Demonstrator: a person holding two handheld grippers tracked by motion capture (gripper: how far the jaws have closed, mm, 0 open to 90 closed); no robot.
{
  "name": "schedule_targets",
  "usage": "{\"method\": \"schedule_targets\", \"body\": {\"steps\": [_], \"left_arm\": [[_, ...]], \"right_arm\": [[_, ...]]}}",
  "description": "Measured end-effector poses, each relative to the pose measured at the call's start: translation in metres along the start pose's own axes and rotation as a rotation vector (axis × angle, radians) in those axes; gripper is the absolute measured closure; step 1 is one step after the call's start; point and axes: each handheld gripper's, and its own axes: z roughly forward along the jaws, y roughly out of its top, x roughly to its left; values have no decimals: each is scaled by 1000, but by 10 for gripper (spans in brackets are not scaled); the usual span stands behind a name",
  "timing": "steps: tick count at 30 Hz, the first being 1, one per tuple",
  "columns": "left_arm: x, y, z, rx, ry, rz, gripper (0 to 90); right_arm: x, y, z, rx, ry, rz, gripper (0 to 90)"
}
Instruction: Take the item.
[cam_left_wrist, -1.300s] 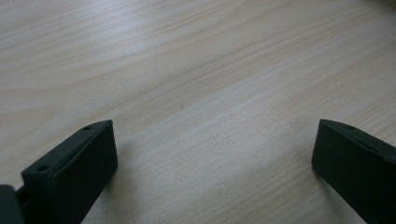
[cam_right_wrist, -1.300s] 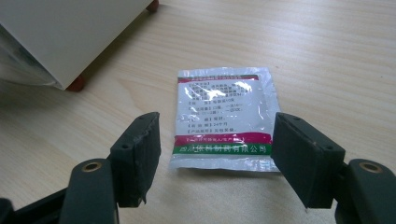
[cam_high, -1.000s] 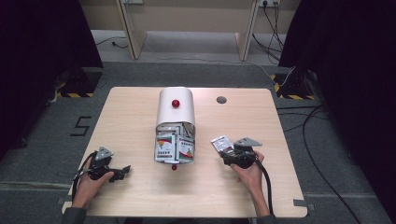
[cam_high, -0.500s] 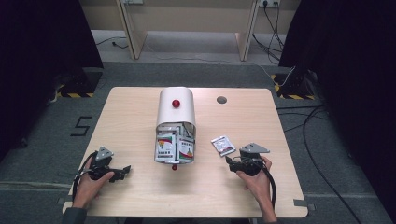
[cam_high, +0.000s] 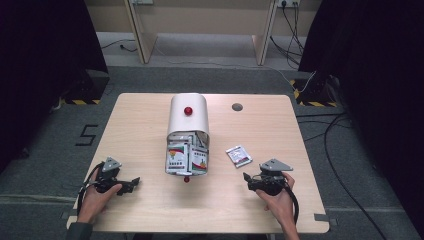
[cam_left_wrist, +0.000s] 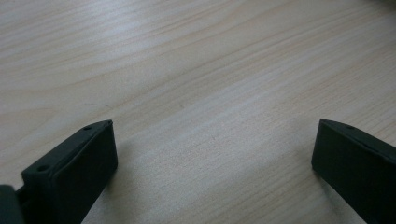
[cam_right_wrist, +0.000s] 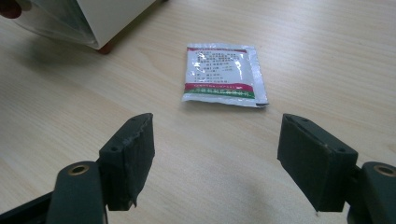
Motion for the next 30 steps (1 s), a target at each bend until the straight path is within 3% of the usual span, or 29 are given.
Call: {"method": "schedule_targets", "body": {"steps": [19, 30], "left_arm": [[0, 0, 0, 0, 0, 0, 0], [0, 0, 0, 0, 0, 0, 0]], "right_arm": [[-6, -28, -17, 20, -15, 7, 270], [-1, -37, -22, 42, -6, 1, 266]]}}
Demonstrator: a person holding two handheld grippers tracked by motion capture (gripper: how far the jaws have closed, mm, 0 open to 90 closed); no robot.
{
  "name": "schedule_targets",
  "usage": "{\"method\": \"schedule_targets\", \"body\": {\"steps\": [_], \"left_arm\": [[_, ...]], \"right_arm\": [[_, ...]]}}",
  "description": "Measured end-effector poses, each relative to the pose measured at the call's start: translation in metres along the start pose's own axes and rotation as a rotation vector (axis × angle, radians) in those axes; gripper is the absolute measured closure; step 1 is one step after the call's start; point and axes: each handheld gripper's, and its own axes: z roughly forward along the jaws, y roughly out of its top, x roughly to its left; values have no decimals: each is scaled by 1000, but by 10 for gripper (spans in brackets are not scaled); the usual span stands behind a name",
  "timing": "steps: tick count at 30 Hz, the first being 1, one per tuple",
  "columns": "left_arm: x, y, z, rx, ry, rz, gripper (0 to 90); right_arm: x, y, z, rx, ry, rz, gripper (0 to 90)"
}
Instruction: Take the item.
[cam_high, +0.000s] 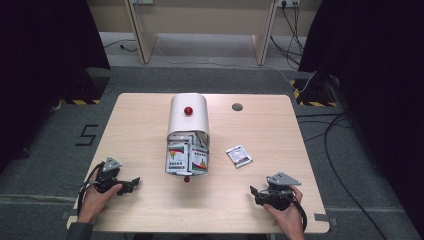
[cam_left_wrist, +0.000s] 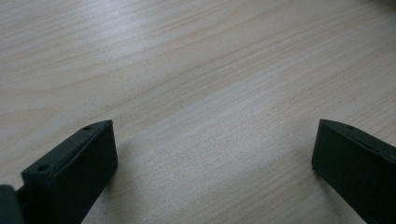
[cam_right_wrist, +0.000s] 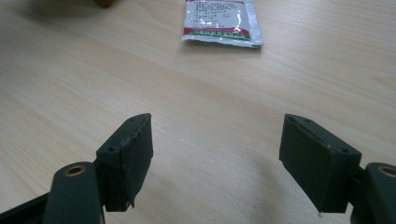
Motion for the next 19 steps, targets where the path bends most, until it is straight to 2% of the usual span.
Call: {"method": "schedule_targets", "body": {"steps": [14, 19], "left_arm": [[0, 0, 0, 0, 0, 1, 0], [0, 0, 0, 0, 0, 1, 0]], "right_arm": [[1, -14, 0, 53, 1, 16, 255], [1, -15, 0, 43, 4, 1, 244]]}}
